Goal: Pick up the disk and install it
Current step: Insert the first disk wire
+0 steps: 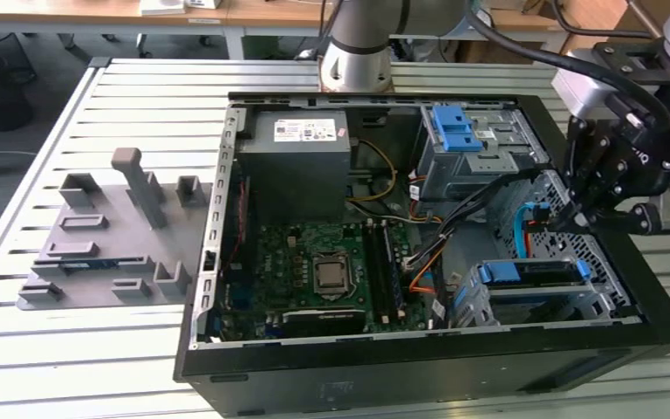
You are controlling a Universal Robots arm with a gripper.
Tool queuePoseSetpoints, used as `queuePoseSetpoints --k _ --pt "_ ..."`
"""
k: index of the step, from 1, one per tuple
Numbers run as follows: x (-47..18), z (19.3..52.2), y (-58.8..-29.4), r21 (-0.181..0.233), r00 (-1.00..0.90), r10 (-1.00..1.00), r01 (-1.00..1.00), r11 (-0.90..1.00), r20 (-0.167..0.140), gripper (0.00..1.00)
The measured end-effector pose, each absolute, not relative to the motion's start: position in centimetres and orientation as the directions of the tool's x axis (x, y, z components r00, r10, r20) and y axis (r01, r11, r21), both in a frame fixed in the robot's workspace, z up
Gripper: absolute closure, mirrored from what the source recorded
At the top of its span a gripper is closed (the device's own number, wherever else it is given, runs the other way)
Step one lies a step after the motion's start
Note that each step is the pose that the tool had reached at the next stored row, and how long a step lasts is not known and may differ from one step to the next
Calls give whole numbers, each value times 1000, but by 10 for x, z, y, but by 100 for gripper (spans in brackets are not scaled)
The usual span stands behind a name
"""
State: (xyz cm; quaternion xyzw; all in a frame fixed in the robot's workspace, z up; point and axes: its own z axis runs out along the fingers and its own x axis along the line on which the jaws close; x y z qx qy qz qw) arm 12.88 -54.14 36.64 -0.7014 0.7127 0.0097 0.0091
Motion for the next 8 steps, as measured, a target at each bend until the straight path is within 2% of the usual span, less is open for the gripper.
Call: queuePoseSetpoints --k 8 --pt "130 366 -533 1 -19 -999 -1000 19 -26 89"
